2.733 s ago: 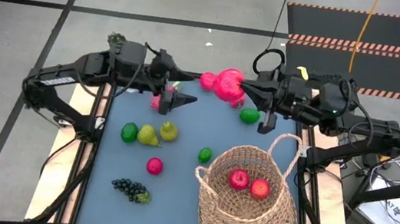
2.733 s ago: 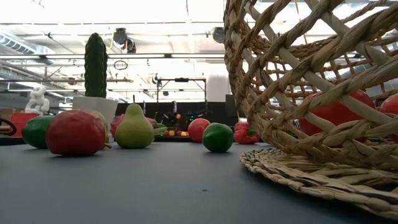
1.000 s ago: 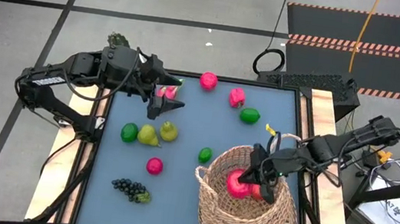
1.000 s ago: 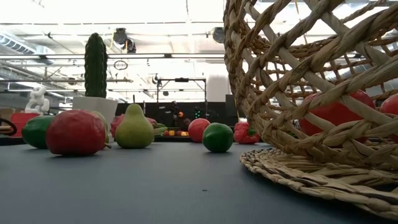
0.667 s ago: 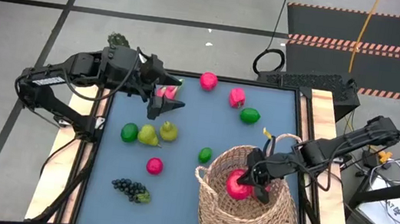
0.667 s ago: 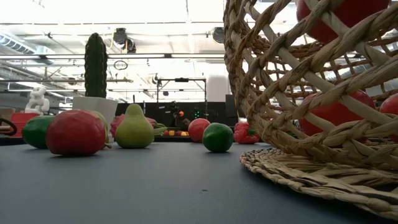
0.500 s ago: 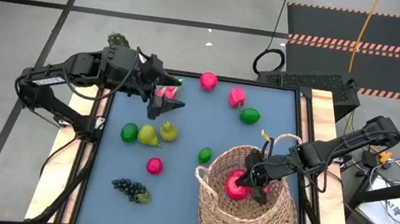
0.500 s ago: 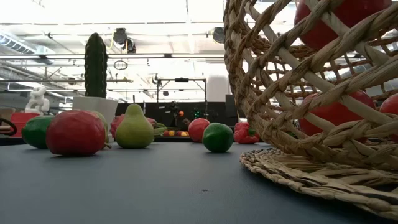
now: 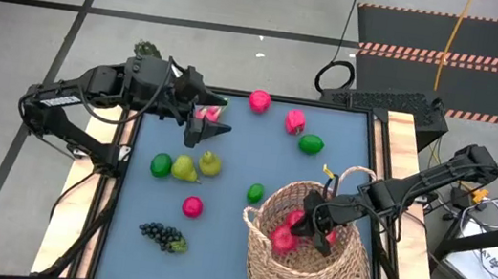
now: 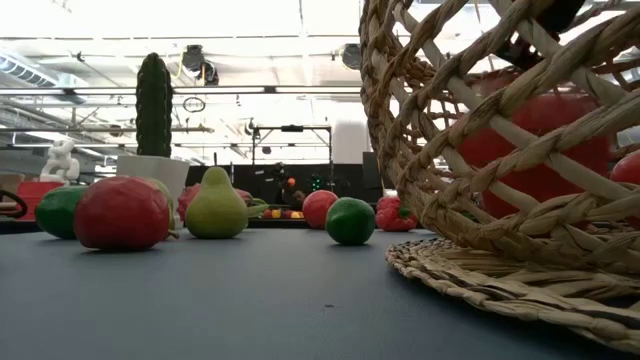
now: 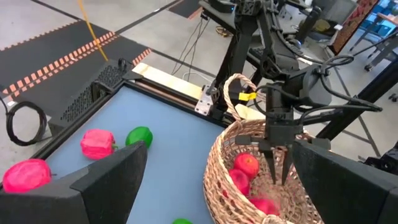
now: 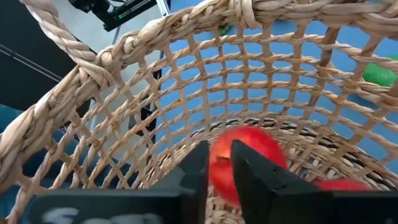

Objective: Build produce basket
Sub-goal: Put the red apple into the brown basket

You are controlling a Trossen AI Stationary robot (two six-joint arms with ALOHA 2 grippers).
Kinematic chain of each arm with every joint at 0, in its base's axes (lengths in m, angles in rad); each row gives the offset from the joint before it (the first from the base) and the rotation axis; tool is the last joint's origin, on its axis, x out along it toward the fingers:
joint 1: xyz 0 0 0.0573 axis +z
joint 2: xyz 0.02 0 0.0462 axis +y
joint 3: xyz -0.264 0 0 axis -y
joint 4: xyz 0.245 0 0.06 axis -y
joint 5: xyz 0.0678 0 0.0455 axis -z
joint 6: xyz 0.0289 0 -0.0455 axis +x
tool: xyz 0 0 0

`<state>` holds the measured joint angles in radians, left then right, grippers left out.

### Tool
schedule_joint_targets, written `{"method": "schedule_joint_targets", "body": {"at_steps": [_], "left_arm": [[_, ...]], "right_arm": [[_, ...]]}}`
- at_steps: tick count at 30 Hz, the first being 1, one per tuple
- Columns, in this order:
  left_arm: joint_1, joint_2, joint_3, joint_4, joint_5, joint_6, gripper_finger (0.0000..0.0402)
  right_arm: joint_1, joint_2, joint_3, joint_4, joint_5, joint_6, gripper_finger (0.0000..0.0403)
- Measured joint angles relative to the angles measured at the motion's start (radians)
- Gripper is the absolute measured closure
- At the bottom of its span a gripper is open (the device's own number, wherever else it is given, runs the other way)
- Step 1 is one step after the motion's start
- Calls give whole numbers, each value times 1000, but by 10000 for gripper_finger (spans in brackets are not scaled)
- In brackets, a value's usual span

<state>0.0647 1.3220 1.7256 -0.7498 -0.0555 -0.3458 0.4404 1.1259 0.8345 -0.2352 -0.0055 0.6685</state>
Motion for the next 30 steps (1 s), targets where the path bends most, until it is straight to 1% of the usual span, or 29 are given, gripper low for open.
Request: {"method": "schedule_joint_targets", "body": {"at_steps": [3, 7, 12, 15, 20, 24, 27, 30], "left_arm": [[0, 0, 0, 0, 0, -14, 5], [0, 0, 0, -1, 0, -72, 5], [0, 0, 0, -21, -24, -84, 5], [7, 0, 0, -90, -58, -83, 5], [55, 0, -4, -299, -77, -114, 5], [97, 0, -79, -378, -77, -181, 5], [117, 1, -147, -418, -61, -211, 5], [122, -1, -233, -398, -21, -238, 5]], "right_arm": [[0, 0, 2, -1, 0, 0, 311], [0, -18, 20, 4, 0, 4, 280], [0, -71, 29, 37, 3, 29, 261], [-2, -114, 29, 37, 5, 80, 260], [-2, -197, 29, 37, 17, 161, 263], [-2, -255, 29, 37, 111, 183, 263], [-2, -292, 30, 37, 191, 165, 263], [-2, -321, 30, 39, 260, 150, 263]]}}
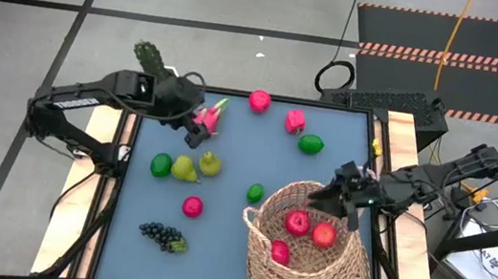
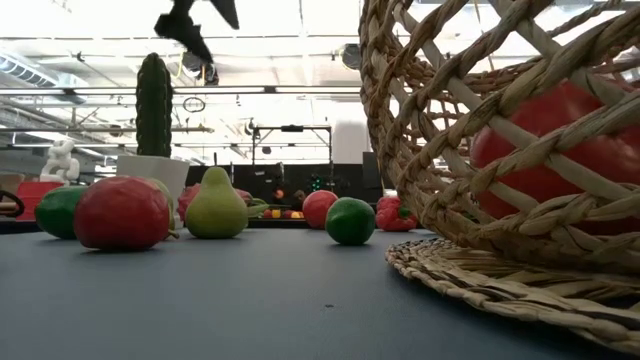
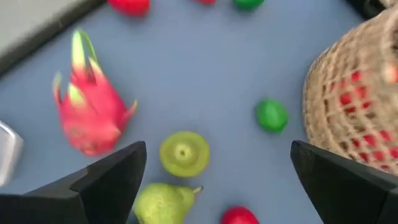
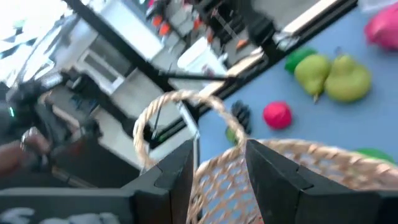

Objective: Build produce basket
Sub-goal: Put the red apple into the brown basket

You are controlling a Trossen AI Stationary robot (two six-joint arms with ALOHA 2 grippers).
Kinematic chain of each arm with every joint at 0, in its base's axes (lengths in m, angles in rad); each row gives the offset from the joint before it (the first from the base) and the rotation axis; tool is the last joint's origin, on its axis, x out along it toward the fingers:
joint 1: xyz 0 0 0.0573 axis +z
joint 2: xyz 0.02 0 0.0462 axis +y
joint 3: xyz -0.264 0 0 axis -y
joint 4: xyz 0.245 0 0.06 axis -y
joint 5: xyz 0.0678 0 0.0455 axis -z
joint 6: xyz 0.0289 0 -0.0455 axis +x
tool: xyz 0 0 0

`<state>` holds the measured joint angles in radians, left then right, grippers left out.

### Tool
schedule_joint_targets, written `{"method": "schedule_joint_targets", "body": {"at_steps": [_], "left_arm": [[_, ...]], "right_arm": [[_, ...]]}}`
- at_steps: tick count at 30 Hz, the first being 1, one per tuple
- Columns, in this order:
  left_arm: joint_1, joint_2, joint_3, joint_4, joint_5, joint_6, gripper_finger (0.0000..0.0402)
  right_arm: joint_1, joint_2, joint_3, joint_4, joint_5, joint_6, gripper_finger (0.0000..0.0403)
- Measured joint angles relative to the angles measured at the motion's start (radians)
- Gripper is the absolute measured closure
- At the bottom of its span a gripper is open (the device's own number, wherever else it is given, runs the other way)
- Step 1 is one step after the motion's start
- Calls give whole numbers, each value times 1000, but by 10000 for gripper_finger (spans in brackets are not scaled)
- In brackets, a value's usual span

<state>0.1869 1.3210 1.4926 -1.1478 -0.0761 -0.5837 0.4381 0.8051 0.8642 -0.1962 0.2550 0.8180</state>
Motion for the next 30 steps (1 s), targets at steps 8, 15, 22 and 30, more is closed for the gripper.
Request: {"method": "schedule_joint_targets", "body": {"at_steps": [8, 15, 22, 30], "left_arm": [[-3, 2, -161, 111, 66, -153, 5], [-43, 1, -163, 243, 43, -206, 5], [-40, 26, -163, 280, -19, -228, 5], [-24, 63, -162, 302, -30, -298, 5]], "right_arm": [[0, -51, 0, 6, 32, 7, 264], [0, -82, 0, -12, 34, -121, 264], [-1, -114, 0, -43, 34, -151, 264], [-1, -150, 0, -97, 33, -163, 264]]}}
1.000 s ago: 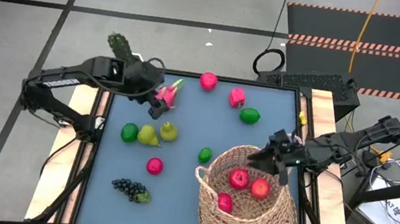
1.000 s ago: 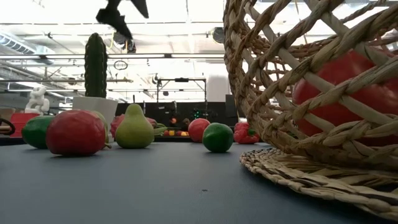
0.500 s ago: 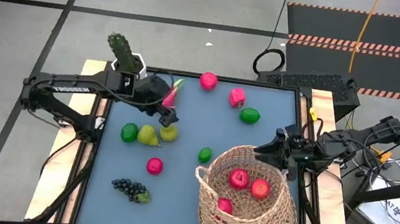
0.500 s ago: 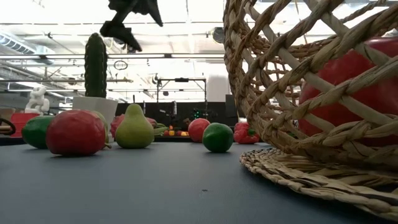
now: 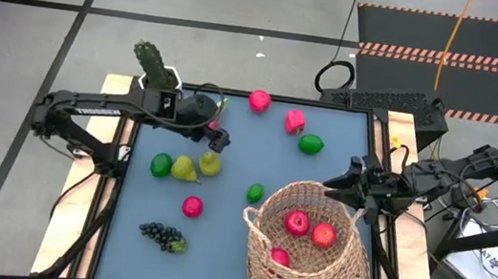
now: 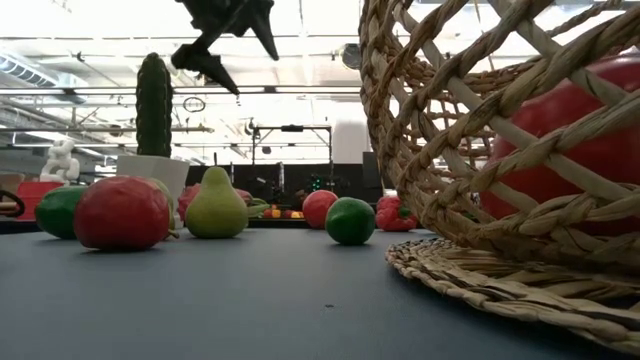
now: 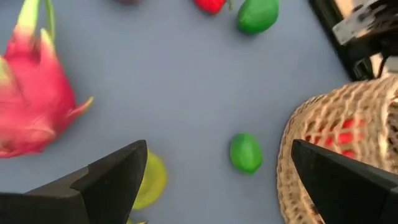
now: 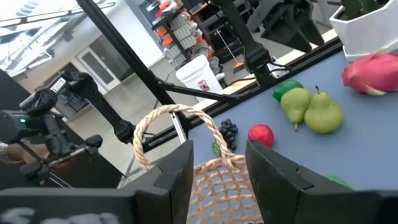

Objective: Build produce basket
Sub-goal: Put the red apple into the brown basket

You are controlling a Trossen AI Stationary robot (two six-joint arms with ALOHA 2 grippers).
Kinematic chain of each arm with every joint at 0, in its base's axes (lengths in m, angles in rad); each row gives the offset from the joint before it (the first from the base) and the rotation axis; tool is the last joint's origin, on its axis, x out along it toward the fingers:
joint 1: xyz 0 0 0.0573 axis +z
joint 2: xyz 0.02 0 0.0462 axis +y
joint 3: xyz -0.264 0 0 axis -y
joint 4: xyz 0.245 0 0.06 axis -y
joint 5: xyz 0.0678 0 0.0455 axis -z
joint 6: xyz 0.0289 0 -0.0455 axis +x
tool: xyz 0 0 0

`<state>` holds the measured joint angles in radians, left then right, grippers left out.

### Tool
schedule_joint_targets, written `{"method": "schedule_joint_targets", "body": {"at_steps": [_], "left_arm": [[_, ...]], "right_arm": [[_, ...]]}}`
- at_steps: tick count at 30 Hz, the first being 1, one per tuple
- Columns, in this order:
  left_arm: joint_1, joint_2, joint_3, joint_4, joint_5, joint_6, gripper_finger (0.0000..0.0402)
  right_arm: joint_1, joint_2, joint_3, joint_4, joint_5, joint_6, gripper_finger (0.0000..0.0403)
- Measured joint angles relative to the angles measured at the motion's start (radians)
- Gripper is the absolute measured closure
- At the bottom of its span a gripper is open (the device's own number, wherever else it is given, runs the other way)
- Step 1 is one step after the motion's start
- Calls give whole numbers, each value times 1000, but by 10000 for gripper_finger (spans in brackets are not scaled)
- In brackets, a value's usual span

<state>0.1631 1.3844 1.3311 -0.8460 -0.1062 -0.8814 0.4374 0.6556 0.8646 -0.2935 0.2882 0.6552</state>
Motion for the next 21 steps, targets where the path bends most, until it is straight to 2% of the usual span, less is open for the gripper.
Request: {"method": "schedule_joint_targets", "body": {"at_steps": [10, 21], "left_arm": [[0, 55, -1, 21, -10, -22, 5], [-5, 79, 0, 40, -36, -153, 5]], "right_arm": [[0, -74, 0, -51, -1, -43, 264], [0, -139, 0, -109, -2, -109, 264]]}}
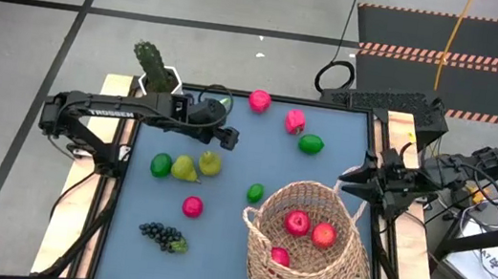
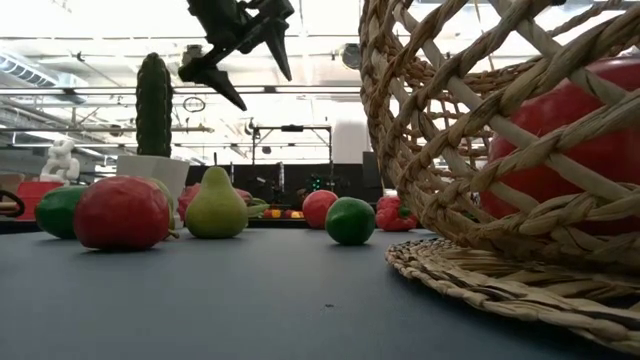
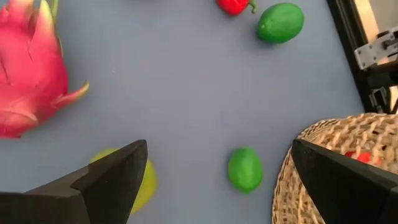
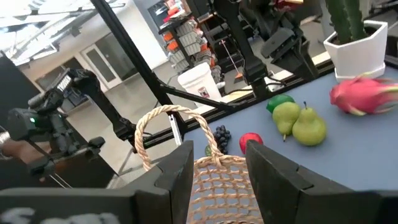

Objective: Build produce basket
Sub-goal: Put the red apple into the brown basket

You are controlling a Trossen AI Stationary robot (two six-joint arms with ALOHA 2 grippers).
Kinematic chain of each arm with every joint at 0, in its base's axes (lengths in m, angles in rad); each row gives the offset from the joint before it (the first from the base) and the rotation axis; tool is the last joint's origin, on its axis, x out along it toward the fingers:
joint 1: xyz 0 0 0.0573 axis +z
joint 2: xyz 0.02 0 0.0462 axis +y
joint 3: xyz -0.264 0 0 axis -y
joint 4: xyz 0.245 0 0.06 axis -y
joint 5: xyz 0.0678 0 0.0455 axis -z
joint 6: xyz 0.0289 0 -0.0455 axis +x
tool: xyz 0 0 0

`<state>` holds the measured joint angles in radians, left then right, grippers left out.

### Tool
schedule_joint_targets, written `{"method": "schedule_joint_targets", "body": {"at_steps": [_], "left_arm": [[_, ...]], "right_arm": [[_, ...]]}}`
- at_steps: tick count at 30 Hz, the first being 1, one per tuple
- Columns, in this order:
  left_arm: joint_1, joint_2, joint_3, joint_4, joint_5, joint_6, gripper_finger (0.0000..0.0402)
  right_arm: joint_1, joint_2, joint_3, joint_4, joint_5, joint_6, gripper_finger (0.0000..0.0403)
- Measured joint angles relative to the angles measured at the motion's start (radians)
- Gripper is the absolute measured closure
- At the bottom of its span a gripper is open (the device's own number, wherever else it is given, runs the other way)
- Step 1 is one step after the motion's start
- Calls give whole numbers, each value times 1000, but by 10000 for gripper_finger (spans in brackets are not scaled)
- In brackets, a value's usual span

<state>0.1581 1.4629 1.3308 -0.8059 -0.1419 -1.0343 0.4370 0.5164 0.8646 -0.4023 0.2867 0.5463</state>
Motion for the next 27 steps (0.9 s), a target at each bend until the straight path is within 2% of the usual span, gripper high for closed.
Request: {"method": "schedule_joint_targets", "body": {"at_steps": [9, 20, 27], "left_arm": [[-3, 0, 0, 0, 6, -43, 5], [7, 0, 0, -1, -17, -64, 5], [64, 0, 0, -5, -18, -49, 5]], "right_arm": [[0, -4, 0, 0, 0, -87, 264], [0, -7, 0, 20, -3, -88, 264], [0, -7, 0, 37, 1, -43, 264]]}}
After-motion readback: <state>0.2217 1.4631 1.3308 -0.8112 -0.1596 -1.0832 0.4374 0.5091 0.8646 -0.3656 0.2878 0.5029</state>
